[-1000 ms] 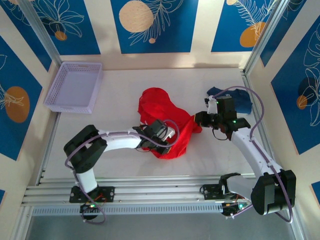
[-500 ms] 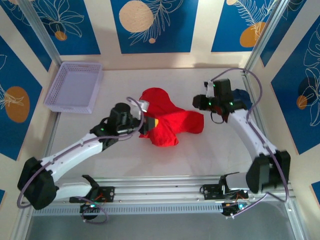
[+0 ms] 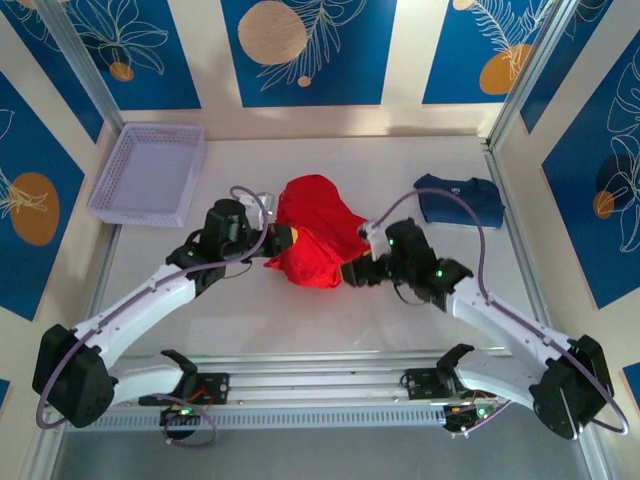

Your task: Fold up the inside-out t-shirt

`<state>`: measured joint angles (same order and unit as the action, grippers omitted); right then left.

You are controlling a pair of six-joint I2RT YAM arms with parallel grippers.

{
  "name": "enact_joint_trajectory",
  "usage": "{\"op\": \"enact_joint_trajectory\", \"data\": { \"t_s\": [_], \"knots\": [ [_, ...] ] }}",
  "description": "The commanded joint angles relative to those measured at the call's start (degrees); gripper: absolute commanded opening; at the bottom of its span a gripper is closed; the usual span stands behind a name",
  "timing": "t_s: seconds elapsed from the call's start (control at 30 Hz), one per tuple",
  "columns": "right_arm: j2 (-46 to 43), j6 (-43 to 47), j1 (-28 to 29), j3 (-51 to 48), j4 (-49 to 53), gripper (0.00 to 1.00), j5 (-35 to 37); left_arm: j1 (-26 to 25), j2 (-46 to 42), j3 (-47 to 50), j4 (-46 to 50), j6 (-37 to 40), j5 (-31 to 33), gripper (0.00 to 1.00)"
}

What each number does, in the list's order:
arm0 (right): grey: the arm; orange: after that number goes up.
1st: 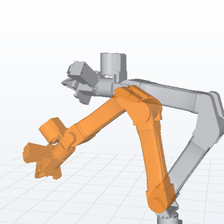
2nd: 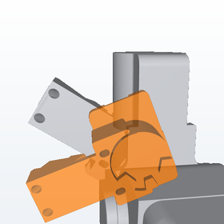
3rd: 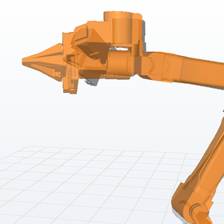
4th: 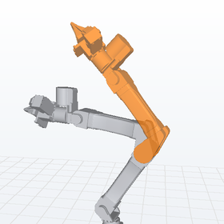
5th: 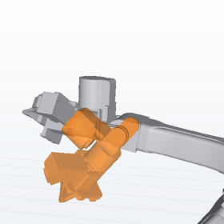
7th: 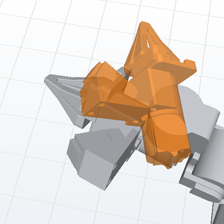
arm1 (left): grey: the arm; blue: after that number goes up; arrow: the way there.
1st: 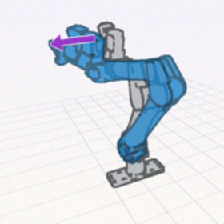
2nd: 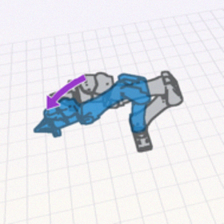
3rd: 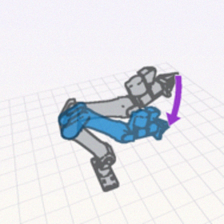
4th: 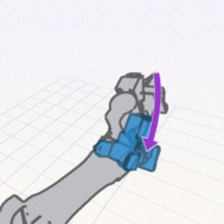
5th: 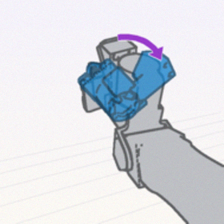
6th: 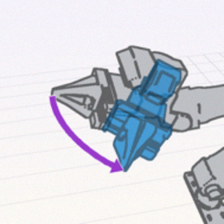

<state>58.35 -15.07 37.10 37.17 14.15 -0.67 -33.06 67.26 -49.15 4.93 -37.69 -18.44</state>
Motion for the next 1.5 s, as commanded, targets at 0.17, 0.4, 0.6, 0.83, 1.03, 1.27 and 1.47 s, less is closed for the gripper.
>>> {"op": "enact_joint_trajectory", "data": {
  "t_s": [0.17, 0.4, 0.6, 0.83, 1.03, 1.27, 1.47],
  "knots": [
    [6.67, -0.95, 5.63, -8.36, -20.22, 0.58, 1.94, 0.54, -0.12, -2.8, 0.74, -1.38, -0.01, 0.0],
    [16.13, 2.25, 5.24, -2.19, -25.62, 0.29, 6.63, 0.67, -0.94, -3.19, 2.2, -0.89, 0.08, 0.0],
    [2.7, 5.71, 1.62, 6.64, -3.7, 0.0, 5.07, 3.58, -2.46, -6.52, 6.19, -1.89, 2.99, 0.0],
    [-2.49, 7.08, -8.19, 32.41, 15.49, 0.0, -13.04, 4.25, -2.95, -12.52, 7.38, -1.6, 0.76, 0.0],
    [7.8, 6.16, -11.91, 43.83, 21.76, 0.0, -18.48, 3.62, -0.01, -8.75, 10.22, -0.26, 1.25, 0.0],
    [21.45, -0.51, -11.95, 40.11, 16.54, 0.0, -29.05, 3.7, 4.52, -3.33, 17.51, 8.16, 23.91, 0.0],
    [30.3, -3.71, -8.6, 38.35, 13.45, 0.0, -31.88, 1.7, -2.16, 1.1, 15.0, 13.17, 24.19, 0.45]
  ]
}}
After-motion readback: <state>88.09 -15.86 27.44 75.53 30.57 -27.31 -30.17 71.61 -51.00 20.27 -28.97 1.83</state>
